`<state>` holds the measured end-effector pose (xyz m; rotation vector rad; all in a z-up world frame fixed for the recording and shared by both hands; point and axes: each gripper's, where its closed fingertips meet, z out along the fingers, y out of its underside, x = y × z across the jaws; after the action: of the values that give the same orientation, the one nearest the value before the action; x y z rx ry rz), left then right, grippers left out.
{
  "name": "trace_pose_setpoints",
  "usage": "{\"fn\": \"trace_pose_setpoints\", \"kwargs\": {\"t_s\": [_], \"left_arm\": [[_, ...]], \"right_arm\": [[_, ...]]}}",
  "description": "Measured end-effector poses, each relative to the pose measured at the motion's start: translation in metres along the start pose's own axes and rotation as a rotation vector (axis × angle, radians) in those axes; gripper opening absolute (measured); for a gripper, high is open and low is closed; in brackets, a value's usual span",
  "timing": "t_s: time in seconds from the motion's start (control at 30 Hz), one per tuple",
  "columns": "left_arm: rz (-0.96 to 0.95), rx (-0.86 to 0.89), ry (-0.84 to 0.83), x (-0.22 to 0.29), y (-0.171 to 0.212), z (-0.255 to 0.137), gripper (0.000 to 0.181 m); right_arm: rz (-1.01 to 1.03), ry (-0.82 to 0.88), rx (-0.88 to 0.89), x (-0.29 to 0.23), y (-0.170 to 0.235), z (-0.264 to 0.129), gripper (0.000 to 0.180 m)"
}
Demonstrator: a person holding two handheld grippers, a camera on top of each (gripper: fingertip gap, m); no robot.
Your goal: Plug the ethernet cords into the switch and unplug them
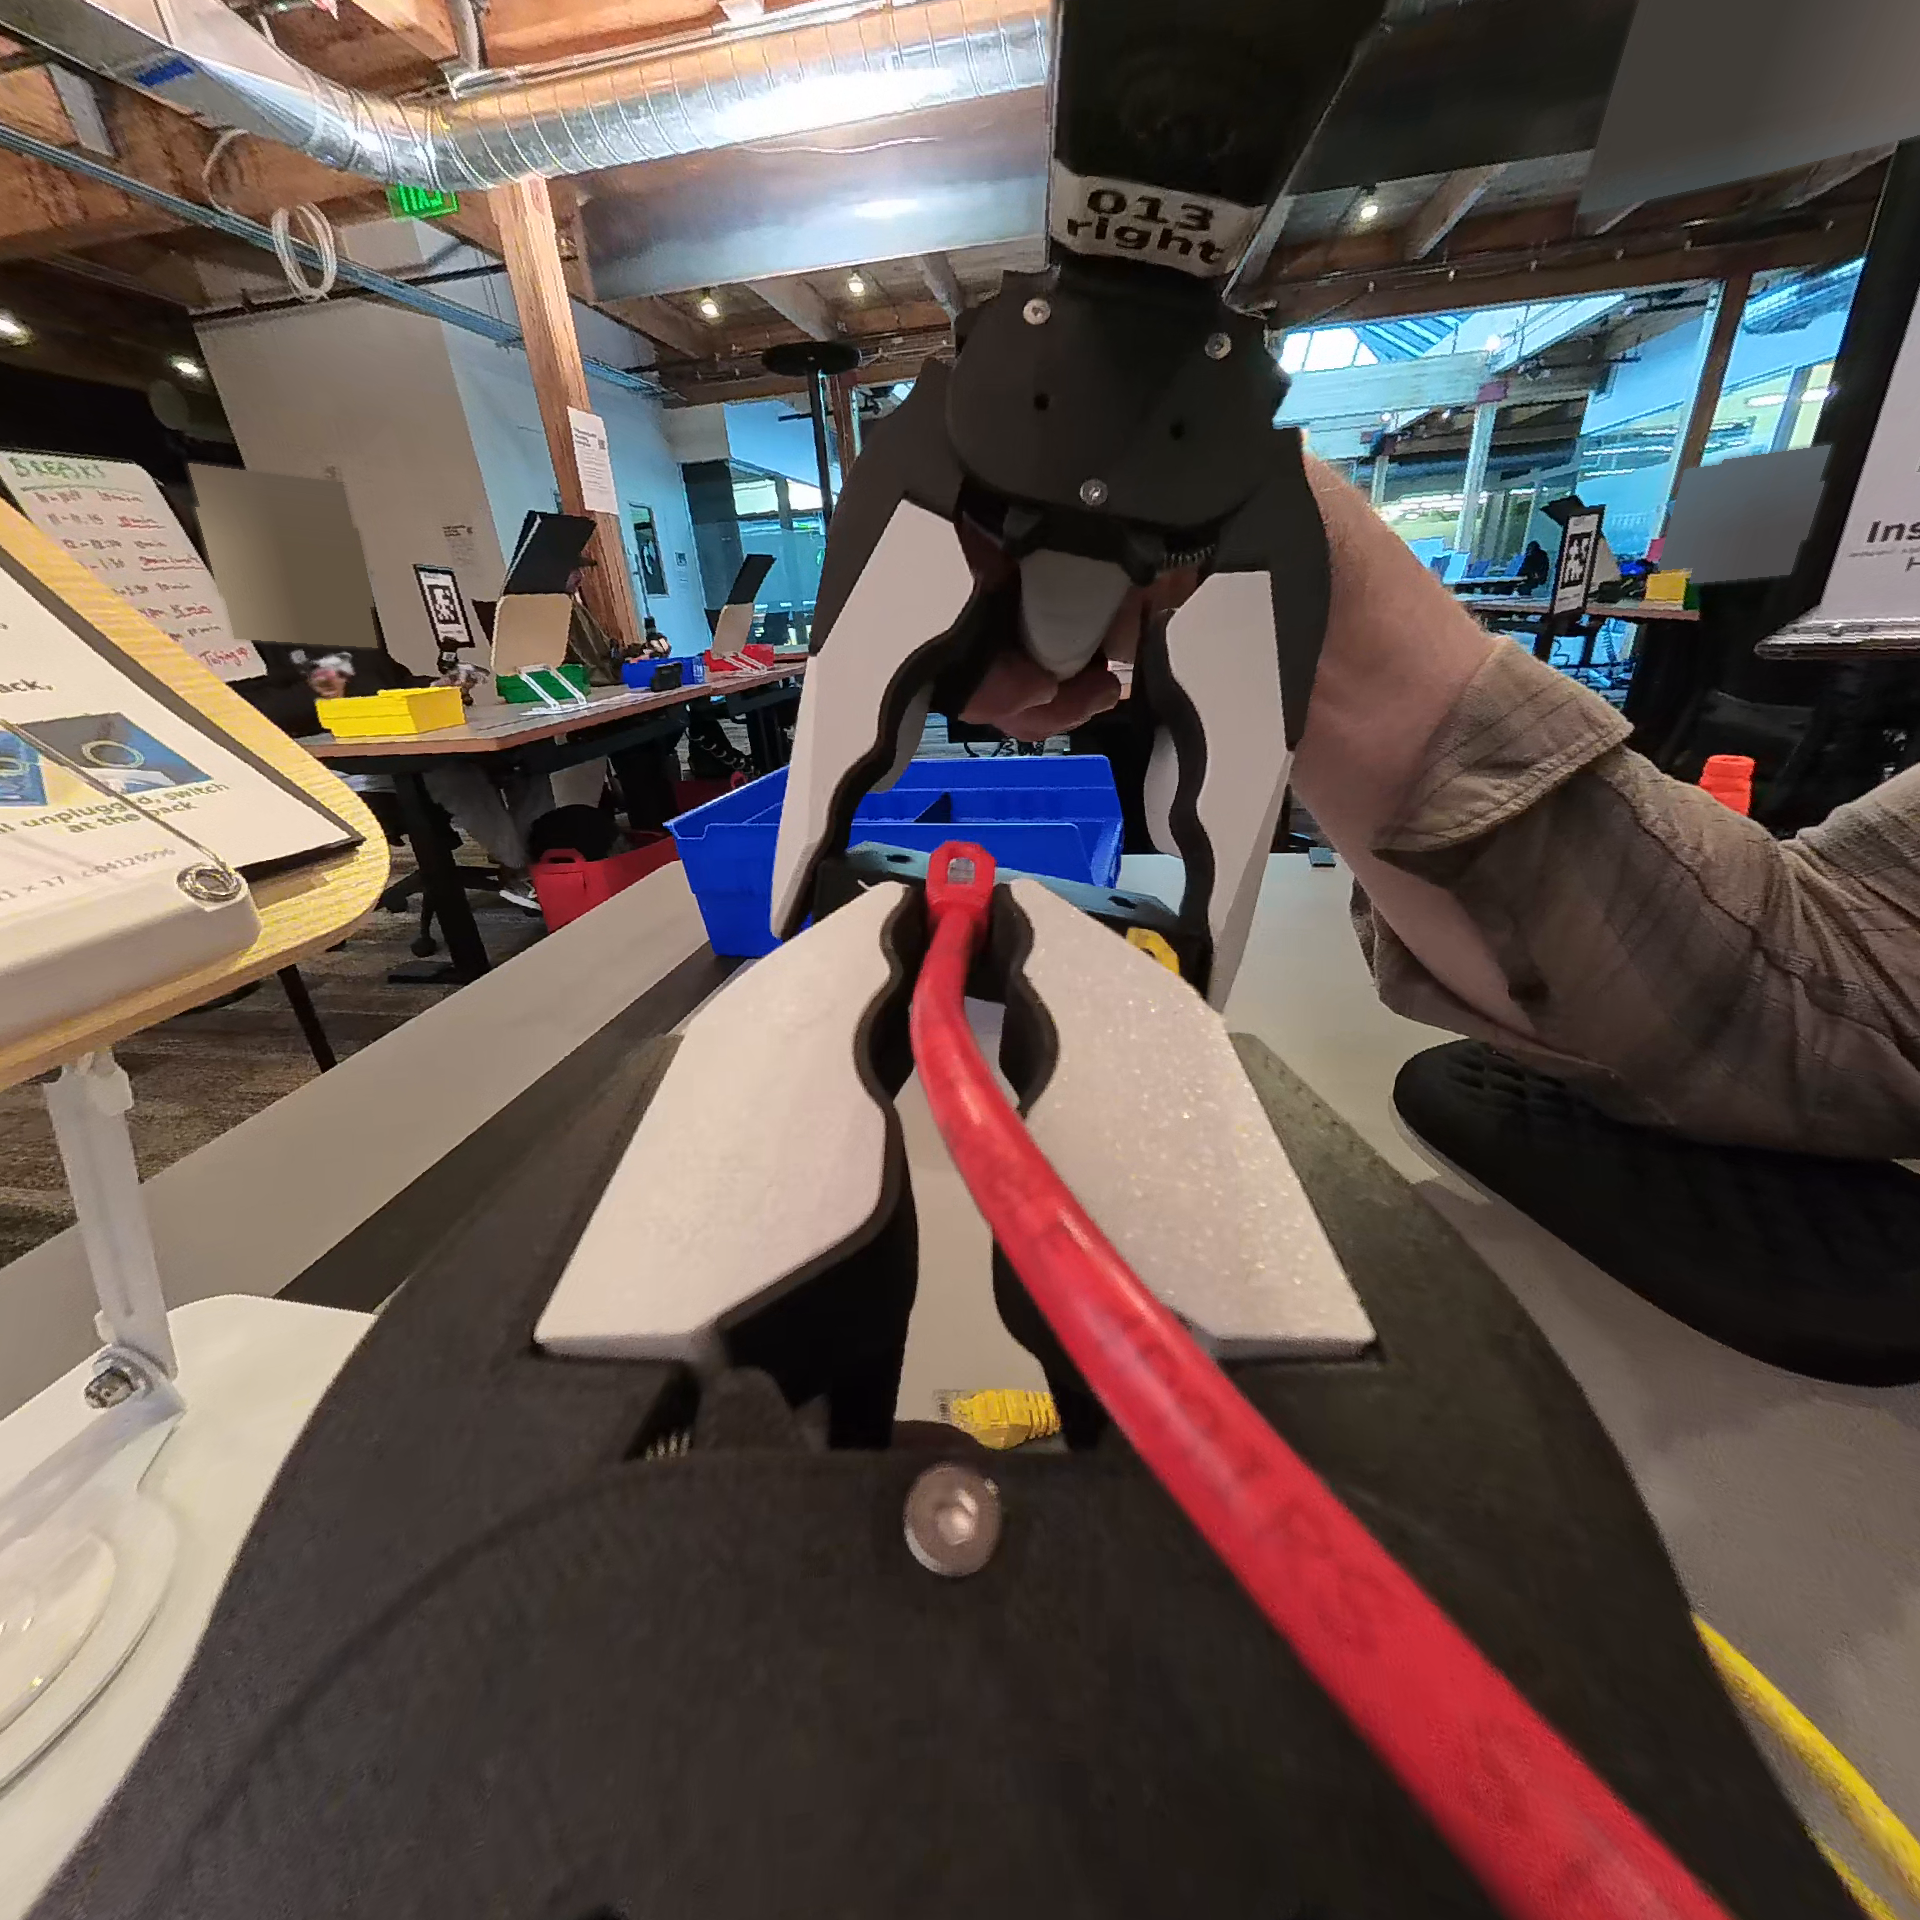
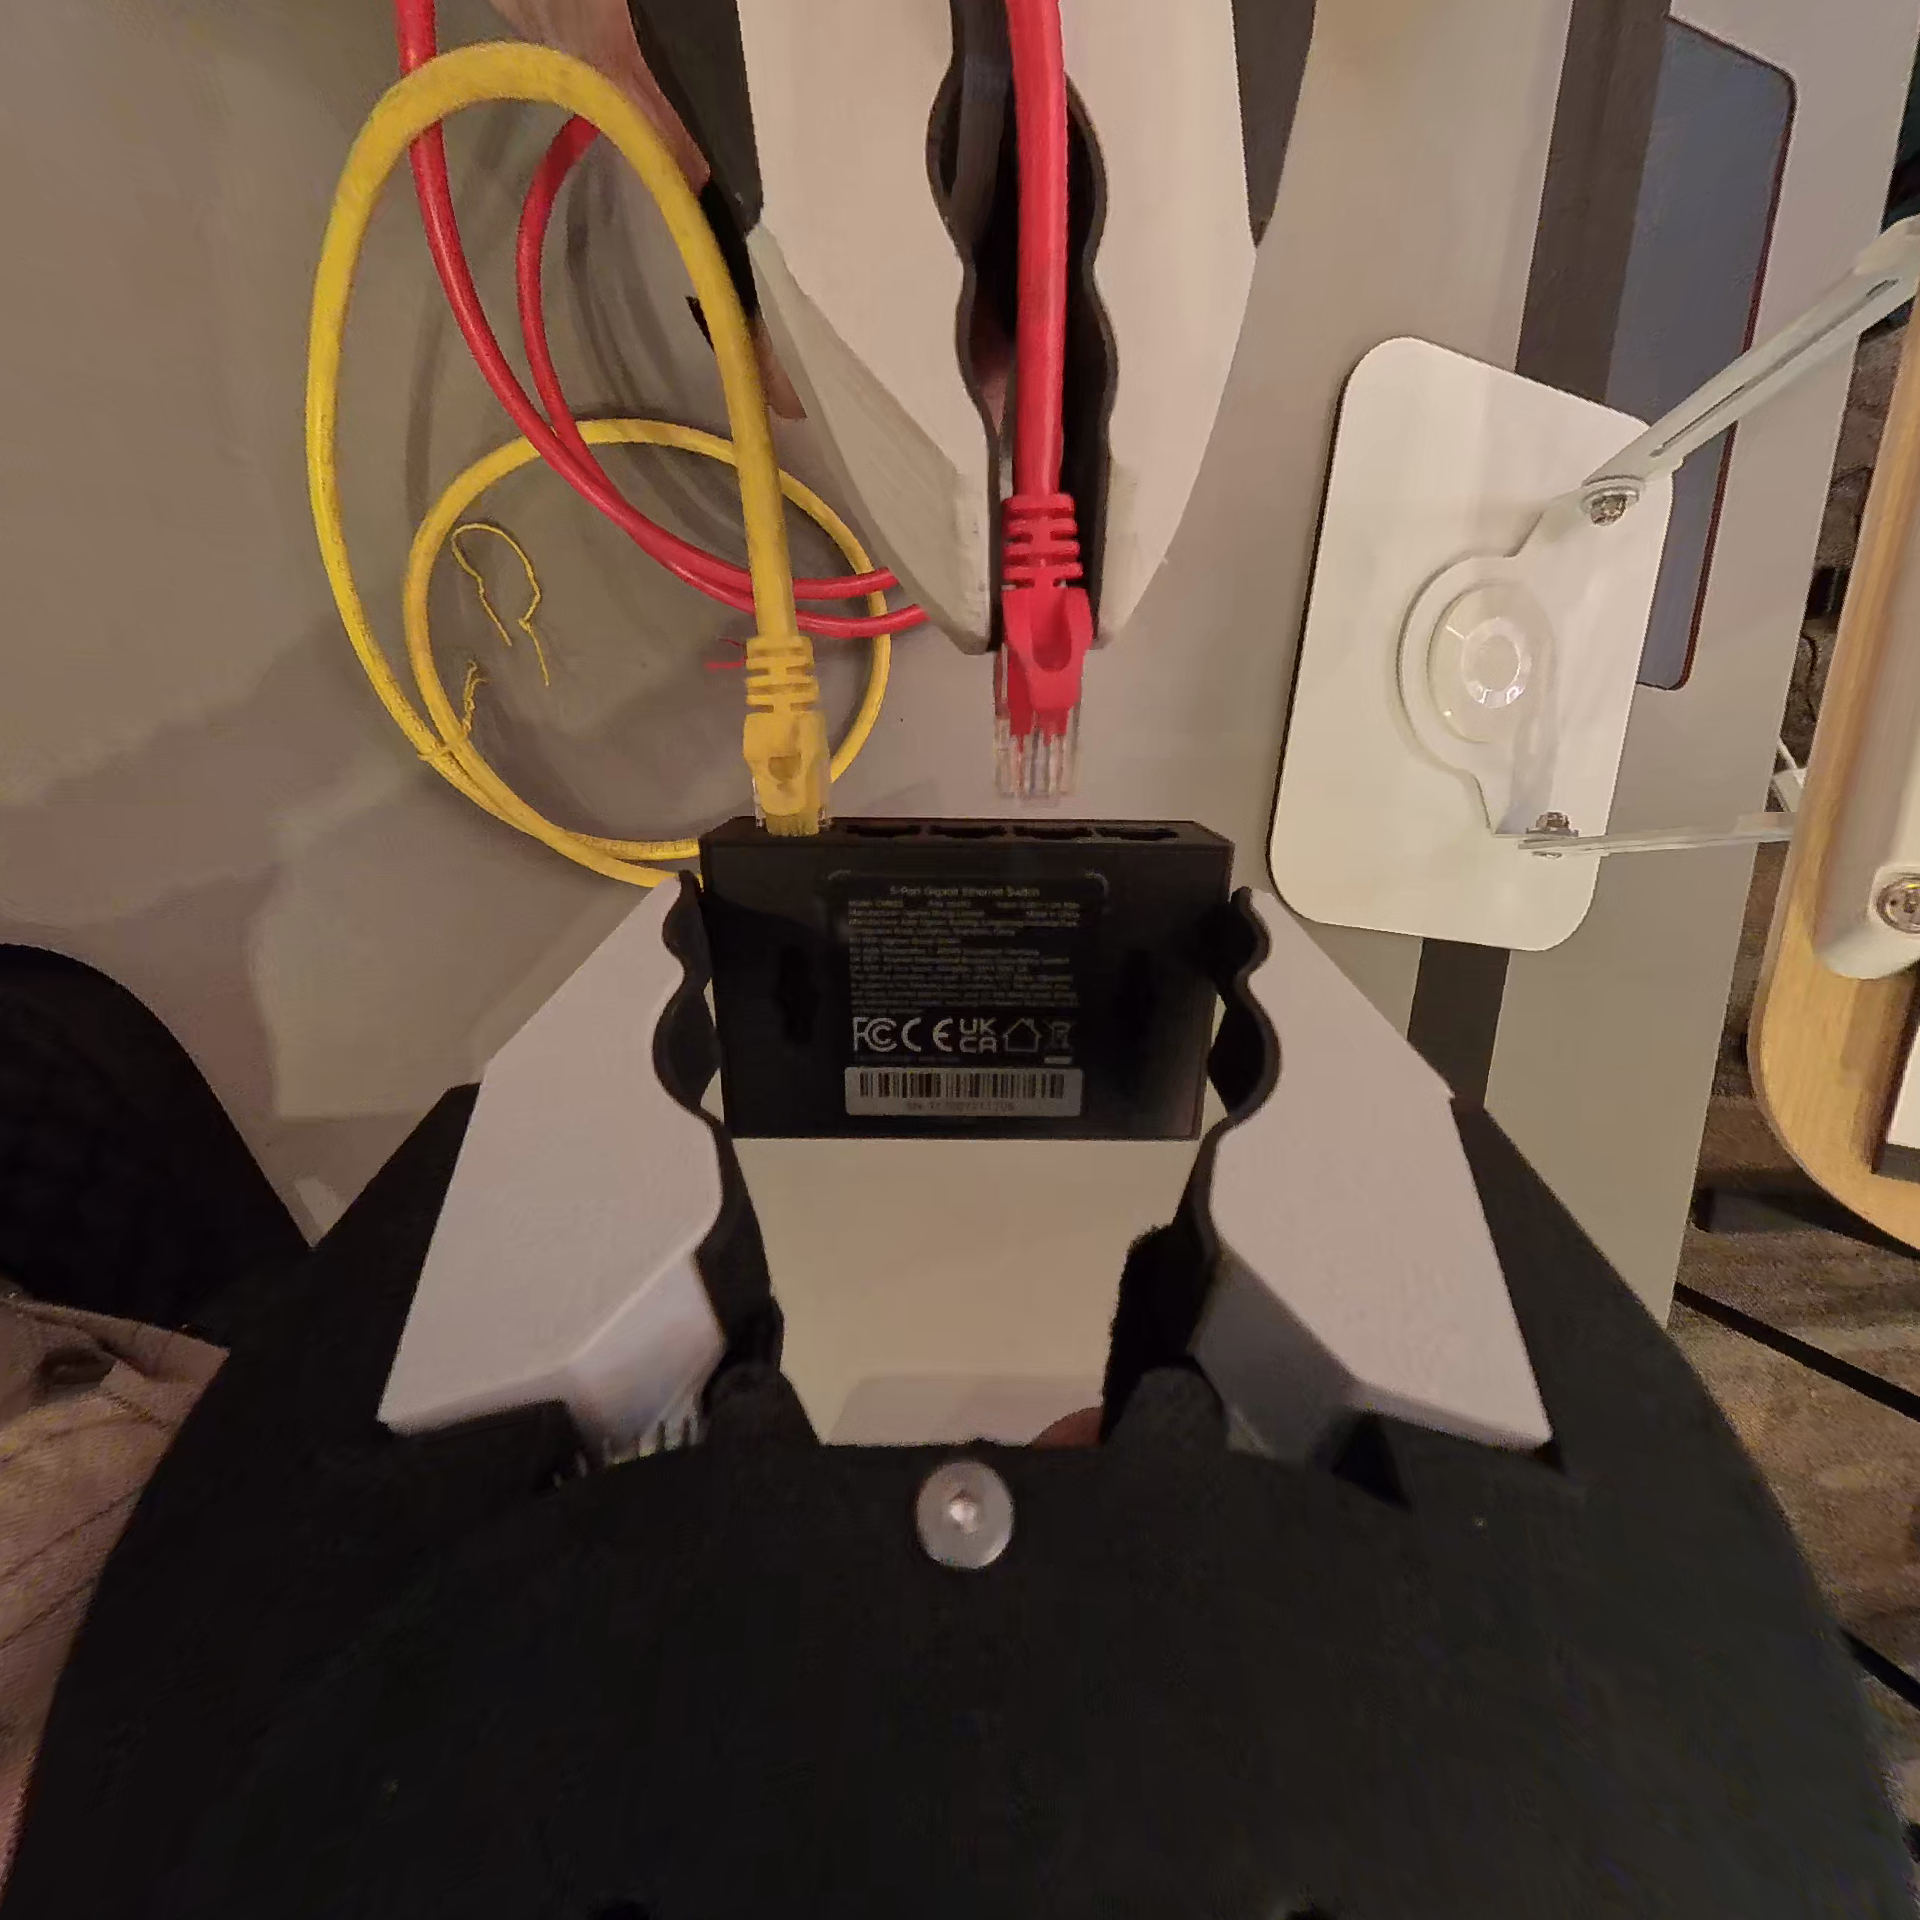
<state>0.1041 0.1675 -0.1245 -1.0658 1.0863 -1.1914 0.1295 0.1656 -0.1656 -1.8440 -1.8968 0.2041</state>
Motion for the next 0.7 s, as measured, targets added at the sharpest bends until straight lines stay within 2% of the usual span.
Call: {"fn": "trace_pose_setpoints", "kwargs": {"t_s": [0.7], "left_arm": [[0.02, 0.002, 0.04, 0.012, 0.004, 0.003, 0.013]], "right_arm": [[-0.003, -0.011, 0.067, -0.002, -0.004, -0.01, 0.096]]}}
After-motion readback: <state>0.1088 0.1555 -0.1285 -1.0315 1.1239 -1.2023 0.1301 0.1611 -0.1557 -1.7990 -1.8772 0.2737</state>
